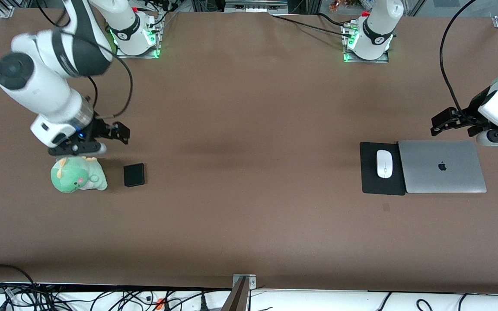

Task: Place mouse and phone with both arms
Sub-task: 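Set the phone beside the plush toy and open the right gripper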

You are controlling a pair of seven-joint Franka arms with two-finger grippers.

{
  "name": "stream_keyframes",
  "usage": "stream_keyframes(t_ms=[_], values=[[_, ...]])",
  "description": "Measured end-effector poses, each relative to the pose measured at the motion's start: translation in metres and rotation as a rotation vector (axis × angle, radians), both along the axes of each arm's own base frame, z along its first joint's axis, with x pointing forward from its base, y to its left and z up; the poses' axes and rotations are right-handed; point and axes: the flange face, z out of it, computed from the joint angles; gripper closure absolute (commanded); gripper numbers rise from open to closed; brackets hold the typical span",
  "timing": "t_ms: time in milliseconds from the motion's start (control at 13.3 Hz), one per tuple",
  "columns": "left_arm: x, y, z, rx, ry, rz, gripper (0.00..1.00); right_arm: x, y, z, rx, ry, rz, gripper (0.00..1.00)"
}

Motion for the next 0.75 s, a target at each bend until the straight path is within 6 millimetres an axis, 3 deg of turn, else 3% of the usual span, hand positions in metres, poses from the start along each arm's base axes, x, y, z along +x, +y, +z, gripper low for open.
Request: stream_keyframes(t_ms=[150, 375, 525, 750], values=[[0.000, 0.000, 0.000, 0.000, 0.000, 0.000, 0.00, -0.016, -0.012, 0.037, 0.001, 0.004, -0.018, 0.00], [0.000, 0.000, 0.000, 0.000, 0.000, 0.000, 0.00, -0.018, -0.035, 0.077, -0.005, 0.040, -0.055, 0.00], [0.000, 0.000, 0.000, 0.000, 0.000, 0.000, 0.00, -0.014, -0.043, 0.087, -0.008, 0.053, -0.066, 0.00], [0.000, 0.002, 0.000, 0.000, 0.000, 0.004, 0.00, -0.012, -0.044, 0.084, -0.011, 0.072, -0.065, 0.00]])
